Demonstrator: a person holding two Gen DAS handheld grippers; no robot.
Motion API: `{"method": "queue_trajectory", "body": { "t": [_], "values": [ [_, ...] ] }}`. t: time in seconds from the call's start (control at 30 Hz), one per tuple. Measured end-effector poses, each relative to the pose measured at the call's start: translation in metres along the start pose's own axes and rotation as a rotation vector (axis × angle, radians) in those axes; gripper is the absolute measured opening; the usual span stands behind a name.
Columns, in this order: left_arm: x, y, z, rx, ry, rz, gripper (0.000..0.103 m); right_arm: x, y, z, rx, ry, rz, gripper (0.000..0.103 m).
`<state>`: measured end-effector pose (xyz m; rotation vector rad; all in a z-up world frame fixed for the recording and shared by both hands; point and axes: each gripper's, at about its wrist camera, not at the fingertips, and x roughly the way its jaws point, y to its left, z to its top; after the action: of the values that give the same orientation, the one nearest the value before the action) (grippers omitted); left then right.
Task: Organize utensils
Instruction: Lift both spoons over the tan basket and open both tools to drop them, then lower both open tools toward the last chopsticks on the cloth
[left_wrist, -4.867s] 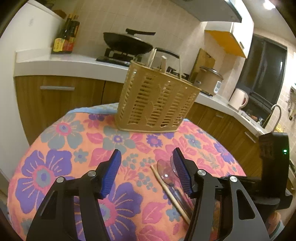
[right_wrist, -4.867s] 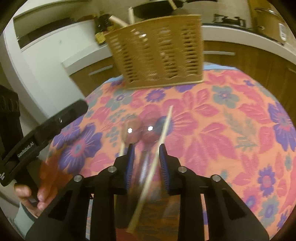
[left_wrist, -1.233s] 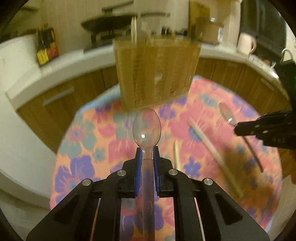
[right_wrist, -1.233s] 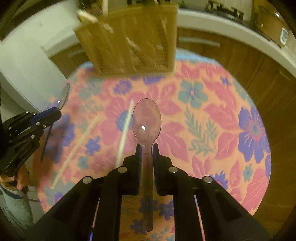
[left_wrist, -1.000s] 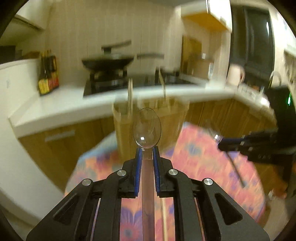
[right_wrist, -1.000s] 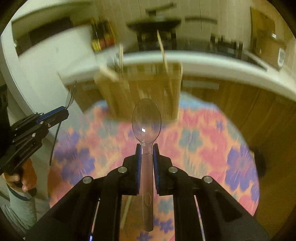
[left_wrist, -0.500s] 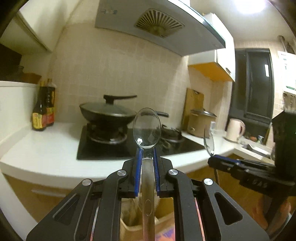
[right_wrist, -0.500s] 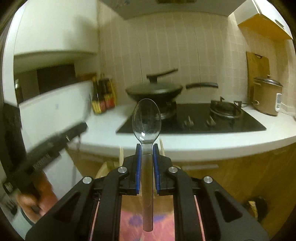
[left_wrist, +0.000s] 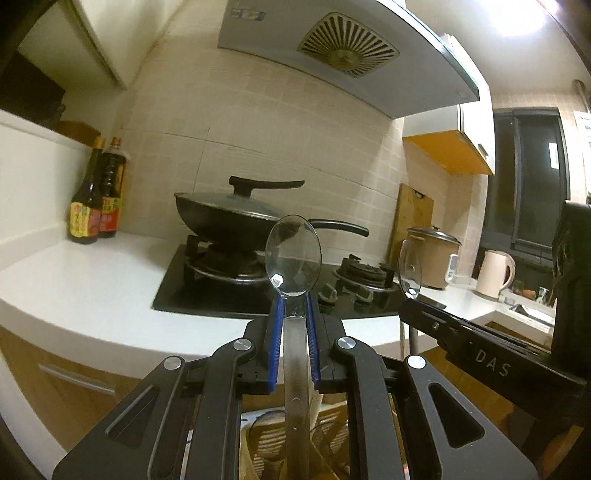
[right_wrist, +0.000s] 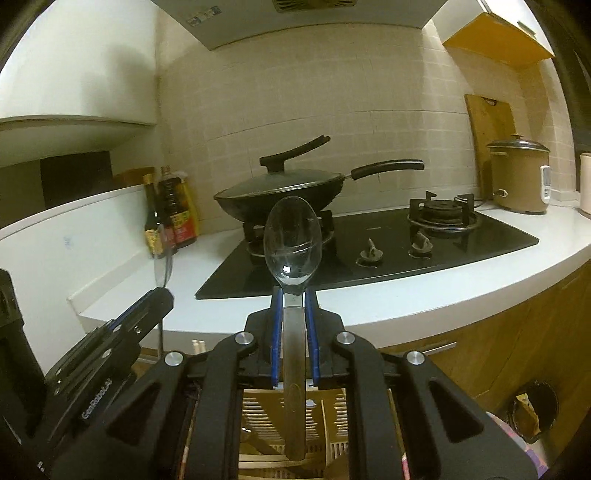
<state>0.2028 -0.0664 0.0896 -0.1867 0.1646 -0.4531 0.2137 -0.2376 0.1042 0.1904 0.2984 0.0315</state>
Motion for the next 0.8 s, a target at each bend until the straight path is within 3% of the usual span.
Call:
{"method": "queue_trajectory", "body": {
  "t": [0.1,0.23,0.27,0.33,0.53,0.8],
  "values": [
    [-0.007,0.0,-0.004,0.012,0.025,-0.022,0.022,-0.004,-0.001,-0.007,-0.003,0.03,0.025,0.015],
    [-0.024,0.004,-0.005,0.005,0.037,-0.025,0.027,-0.023,-0.008,-0.012,0.032,0.046,0.041,0.045],
    [-0.03,0.005,-0.005,-0.008,0.037,-0.03,0.033,-0.03,-0.01,-0.013,0.045,0.042,0.041,0.047],
    [-0.046,0.009,-0.005,-0.035,0.031,-0.031,0.041,-0.05,-0.015,-0.014,0.07,0.043,0.061,0.048],
    [-0.102,0.006,-0.012,-0.049,0.042,-0.041,0.046,-0.105,-0.02,-0.038,0.069,0.091,0.085,0.048],
    [-0.152,-0.004,-0.071,-0.003,0.21,-0.022,0.05,-0.133,-0.027,-0.127,0.055,0.294,0.075,0.048]
  ]
}}
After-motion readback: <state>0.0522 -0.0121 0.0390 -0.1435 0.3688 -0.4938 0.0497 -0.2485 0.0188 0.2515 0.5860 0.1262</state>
